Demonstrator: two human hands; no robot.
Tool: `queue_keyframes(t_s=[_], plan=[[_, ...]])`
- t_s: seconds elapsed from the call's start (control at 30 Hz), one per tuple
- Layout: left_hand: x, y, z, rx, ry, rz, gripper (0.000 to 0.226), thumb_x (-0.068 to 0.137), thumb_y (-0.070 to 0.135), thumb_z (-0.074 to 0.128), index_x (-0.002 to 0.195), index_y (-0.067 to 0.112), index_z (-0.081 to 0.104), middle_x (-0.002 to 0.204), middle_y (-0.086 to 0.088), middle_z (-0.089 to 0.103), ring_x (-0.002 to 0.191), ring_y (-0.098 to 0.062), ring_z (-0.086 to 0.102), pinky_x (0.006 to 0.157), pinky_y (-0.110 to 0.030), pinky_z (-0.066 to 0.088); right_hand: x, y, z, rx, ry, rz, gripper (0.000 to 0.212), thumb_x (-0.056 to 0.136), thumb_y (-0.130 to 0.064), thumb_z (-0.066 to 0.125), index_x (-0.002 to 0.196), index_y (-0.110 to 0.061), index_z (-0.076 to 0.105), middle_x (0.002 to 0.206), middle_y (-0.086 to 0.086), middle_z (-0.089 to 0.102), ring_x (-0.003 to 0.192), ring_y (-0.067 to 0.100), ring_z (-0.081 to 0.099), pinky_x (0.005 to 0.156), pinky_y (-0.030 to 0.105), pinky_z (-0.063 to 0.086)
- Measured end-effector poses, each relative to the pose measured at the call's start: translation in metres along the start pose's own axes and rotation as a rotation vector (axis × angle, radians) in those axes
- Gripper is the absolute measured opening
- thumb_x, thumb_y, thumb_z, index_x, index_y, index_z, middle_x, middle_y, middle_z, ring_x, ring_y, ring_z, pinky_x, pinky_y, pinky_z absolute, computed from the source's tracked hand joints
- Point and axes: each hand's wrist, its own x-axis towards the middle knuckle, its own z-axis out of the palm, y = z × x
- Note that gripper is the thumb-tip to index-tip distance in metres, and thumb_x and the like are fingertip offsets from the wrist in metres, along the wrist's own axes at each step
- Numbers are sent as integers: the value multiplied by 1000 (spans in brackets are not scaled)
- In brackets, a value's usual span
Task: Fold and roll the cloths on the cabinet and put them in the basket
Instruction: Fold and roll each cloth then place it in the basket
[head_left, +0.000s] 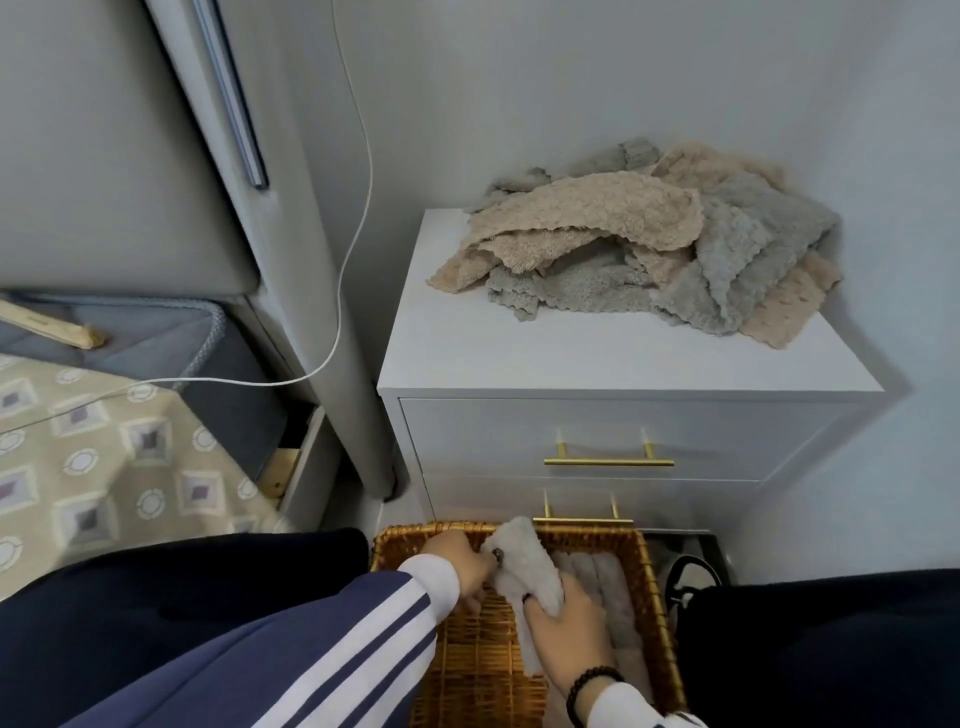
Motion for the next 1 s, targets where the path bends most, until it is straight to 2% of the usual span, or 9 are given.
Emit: queue_keyframes(t_s=[0.17, 0.27, 0.4, 0.5, 0.6, 0.7, 0.8, 0.93, 1.0], plan=[[20, -8, 10, -257, -117, -113, 23, 96, 31, 52, 95, 9, 57, 92, -9, 72, 86, -21, 71, 77, -31, 57, 19, 6, 6, 33, 17, 58, 14, 91, -27, 49, 102, -23, 56, 91, -4, 63, 80, 13, 59, 56, 21, 38], [35, -5, 21, -409, -195, -102, 19, 96, 30, 52, 102, 12, 57, 99, -10, 71, 86, -17, 71, 74, -28, 57, 30, 9, 15, -4, -5, 89, 13, 91, -29, 48, 99, -23, 56, 85, -4, 63, 72, 10, 58, 51, 20, 38], [57, -12, 41, -459, -234, -113, 20, 96, 32, 53, 105, 14, 57, 94, -9, 70, 81, -18, 69, 72, -29, 56, 37, 22, 27, -18, -52, 136, 5, 92, -28, 48, 96, -27, 49, 85, -8, 60, 72, 10, 56, 60, 24, 46], [76, -25, 56, -431, -265, -177, 24, 94, 32, 56, 110, 14, 56, 105, -13, 68, 91, -27, 67, 80, -36, 55, 41, 34, 36, -69, -230, 135, 23, 90, -21, 49, 113, -25, 49, 96, -4, 60, 81, 14, 55, 64, 23, 42], [91, -35, 65, -455, -257, -222, 24, 96, 22, 51, 118, 14, 52, 101, -12, 61, 77, -23, 60, 63, -32, 51, 48, 46, 49, -126, -338, 99, 37, 88, -21, 52, 124, -22, 46, 113, -1, 62, 101, 19, 59, 77, 24, 44], [103, -40, 71, -519, -262, -254, 20, 98, 21, 46, 117, 23, 48, 104, -5, 58, 100, -27, 59, 82, -38, 51, 55, 52, 59, -140, -360, 117, 48, 88, -19, 52, 134, -24, 41, 127, 0, 56, 114, 19, 54, 88, 24, 43], [117, -41, 77, -567, -275, -278, 18, 97, 22, 47, 113, 30, 50, 113, -6, 59, 110, -31, 57, 100, -49, 45, 74, 65, 69, -238, -322, 89, 44, 86, -27, 50, 130, -30, 45, 128, -2, 55, 113, 16, 54, 98, 33, 46], [138, -37, 86, -499, -205, -262, 16, 96, 16, 48, 108, 19, 58, 117, -17, 62, 109, -36, 59, 97, -51, 48, 87, 69, 64, -305, -340, 37, 55, 90, -32, 51, 142, -29, 34, 138, -1, 48, 122, 19, 50, 101, 34, 44], [150, -35, 92, -372, -160, -194, 28, 96, 15, 48, 121, 5, 55, 124, -23, 58, 112, -38, 58, 96, -50, 48, 91, 73, 63, -377, -332, 17, 61, 92, -32, 51, 147, -27, 25, 144, 2, 41, 125, 22, 47, 100, 37, 44]])
